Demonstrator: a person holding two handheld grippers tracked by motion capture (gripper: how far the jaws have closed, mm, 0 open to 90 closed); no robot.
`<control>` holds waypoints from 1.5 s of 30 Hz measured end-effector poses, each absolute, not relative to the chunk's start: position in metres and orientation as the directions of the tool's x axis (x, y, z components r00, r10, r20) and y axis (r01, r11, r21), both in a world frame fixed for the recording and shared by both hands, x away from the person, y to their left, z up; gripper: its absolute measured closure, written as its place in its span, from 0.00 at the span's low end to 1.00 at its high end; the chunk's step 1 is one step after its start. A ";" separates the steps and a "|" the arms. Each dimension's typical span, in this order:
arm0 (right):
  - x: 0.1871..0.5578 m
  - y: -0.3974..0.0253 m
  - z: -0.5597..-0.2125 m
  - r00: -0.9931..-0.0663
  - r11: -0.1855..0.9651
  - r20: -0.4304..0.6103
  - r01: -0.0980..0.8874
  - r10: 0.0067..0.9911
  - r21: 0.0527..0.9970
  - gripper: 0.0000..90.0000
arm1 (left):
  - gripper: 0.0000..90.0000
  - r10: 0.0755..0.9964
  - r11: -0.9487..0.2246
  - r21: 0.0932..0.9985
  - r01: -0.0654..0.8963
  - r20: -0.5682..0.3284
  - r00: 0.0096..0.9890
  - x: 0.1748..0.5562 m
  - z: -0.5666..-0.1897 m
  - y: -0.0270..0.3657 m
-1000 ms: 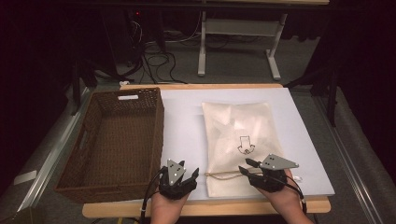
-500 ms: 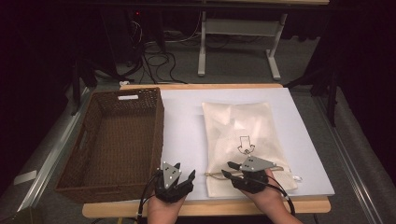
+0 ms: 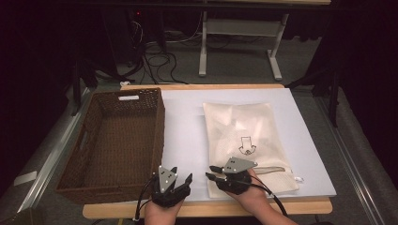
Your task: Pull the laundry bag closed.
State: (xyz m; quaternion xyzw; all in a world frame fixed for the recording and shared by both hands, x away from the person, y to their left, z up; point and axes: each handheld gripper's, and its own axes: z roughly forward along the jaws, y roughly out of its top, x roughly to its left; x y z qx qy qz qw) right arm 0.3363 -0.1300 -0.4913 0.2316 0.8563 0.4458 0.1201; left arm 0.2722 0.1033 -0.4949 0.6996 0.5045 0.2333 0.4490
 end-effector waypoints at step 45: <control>0.339 -0.154 -0.503 -0.844 0.510 0.060 0.378 0.534 0.773 0.98 | 0.46 0.852 -0.142 0.861 0.488 -0.144 0.503 0.281 -0.502 0.060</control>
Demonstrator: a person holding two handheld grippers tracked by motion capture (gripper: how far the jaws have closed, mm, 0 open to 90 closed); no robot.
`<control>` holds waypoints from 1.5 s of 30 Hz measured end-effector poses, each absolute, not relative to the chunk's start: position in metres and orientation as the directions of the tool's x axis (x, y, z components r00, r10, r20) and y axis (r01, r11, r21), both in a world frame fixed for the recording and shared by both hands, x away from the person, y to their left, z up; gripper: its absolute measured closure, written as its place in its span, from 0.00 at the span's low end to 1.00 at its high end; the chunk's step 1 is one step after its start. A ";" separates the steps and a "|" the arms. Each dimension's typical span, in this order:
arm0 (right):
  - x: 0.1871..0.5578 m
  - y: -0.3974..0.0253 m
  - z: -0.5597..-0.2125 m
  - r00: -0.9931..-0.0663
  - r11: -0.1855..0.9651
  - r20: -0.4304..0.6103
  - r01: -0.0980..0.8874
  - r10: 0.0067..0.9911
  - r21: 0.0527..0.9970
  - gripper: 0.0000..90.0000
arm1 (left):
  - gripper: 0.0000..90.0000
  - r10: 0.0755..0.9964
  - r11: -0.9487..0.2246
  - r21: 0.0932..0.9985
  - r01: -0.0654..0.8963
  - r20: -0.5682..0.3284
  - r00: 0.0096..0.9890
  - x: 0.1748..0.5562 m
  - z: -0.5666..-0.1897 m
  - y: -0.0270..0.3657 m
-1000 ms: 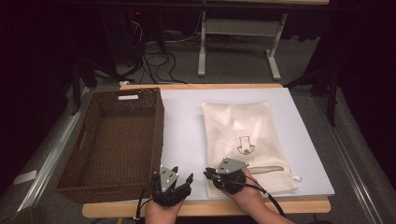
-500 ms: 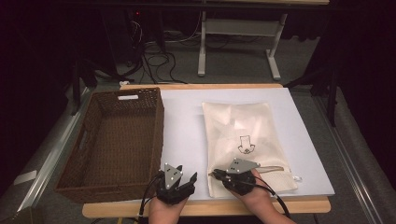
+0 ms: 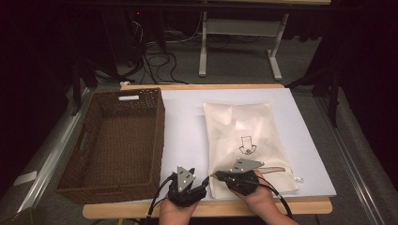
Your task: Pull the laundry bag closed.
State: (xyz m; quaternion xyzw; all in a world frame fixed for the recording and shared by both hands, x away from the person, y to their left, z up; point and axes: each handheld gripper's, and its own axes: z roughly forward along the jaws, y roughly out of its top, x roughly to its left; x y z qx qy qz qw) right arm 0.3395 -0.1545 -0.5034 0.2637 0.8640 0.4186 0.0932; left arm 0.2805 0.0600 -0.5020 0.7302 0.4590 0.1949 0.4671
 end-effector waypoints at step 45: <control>0.338 -0.168 -0.489 -0.844 0.417 0.113 0.370 0.525 0.830 0.98 | 0.94 0.807 -0.130 0.845 0.518 -0.213 0.551 0.290 -0.508 0.038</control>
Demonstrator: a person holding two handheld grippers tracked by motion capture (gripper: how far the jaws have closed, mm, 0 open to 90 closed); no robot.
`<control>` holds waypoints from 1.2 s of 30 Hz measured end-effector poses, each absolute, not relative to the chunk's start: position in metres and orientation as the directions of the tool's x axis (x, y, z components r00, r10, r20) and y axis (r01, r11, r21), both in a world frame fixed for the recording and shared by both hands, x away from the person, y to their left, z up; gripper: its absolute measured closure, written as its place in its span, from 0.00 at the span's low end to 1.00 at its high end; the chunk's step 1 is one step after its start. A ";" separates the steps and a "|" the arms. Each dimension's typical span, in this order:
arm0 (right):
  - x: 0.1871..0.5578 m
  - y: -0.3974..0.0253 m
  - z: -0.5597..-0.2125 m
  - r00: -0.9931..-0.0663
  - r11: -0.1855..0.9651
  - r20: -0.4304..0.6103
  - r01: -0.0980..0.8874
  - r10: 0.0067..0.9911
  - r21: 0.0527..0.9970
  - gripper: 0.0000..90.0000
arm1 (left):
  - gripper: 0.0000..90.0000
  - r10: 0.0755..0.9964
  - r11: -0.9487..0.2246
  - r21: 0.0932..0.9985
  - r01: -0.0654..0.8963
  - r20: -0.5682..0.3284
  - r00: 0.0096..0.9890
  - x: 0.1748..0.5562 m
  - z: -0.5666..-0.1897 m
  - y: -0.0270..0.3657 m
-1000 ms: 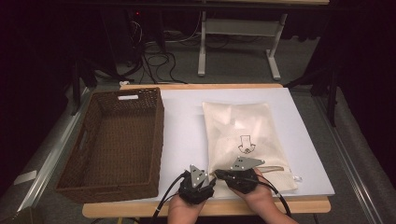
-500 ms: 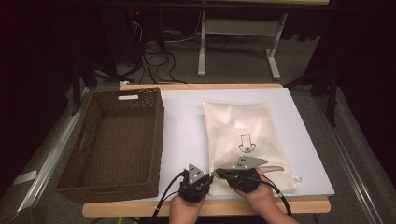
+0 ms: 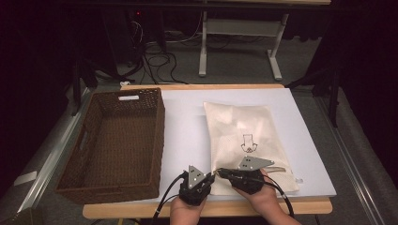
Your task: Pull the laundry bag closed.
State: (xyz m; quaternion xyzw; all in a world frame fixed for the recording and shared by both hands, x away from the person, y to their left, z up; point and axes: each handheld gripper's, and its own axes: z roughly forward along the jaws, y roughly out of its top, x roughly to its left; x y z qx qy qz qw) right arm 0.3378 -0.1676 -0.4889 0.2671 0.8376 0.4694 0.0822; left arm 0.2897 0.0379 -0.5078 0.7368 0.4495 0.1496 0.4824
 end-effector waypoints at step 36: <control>0.335 -0.176 -0.481 -0.833 0.356 0.163 0.392 0.530 0.848 0.98 | 0.95 0.802 -0.094 0.866 0.490 -0.226 0.553 0.287 -0.493 0.041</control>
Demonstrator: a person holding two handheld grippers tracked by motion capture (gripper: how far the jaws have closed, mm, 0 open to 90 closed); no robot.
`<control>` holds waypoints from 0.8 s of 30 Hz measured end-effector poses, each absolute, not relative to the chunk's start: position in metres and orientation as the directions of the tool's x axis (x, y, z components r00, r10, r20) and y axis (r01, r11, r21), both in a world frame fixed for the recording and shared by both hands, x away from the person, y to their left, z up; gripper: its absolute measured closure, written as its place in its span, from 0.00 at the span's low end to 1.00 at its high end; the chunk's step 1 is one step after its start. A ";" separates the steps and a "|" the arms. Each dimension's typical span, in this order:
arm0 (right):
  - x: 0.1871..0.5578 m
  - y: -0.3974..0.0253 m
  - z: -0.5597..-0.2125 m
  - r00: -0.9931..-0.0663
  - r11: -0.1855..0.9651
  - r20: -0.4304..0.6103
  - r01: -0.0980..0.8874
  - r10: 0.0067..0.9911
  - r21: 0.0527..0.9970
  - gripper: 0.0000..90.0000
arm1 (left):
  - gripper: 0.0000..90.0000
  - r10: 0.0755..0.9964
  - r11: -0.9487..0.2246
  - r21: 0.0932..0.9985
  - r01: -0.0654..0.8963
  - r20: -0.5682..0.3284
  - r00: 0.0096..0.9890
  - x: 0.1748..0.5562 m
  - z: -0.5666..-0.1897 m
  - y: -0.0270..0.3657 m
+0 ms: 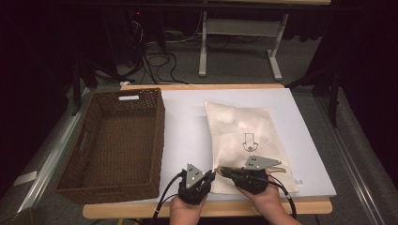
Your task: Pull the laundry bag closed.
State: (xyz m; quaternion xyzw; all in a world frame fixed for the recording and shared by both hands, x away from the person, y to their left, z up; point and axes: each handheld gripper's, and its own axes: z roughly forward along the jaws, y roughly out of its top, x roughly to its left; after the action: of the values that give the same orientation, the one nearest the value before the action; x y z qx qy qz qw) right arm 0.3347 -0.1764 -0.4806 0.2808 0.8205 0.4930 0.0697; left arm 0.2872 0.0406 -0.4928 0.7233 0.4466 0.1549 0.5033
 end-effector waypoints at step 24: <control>0.338 -0.183 -0.485 -0.812 0.340 0.215 0.446 0.542 0.828 0.98 | 0.96 0.800 -0.102 0.871 0.481 -0.216 0.560 0.286 -0.490 0.040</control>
State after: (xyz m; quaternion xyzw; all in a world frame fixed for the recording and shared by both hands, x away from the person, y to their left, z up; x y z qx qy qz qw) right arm 0.3378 -0.1828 -0.4847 0.3022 0.8172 0.4883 0.0493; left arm 0.2862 0.0403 -0.4905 0.7252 0.4416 0.1578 0.5042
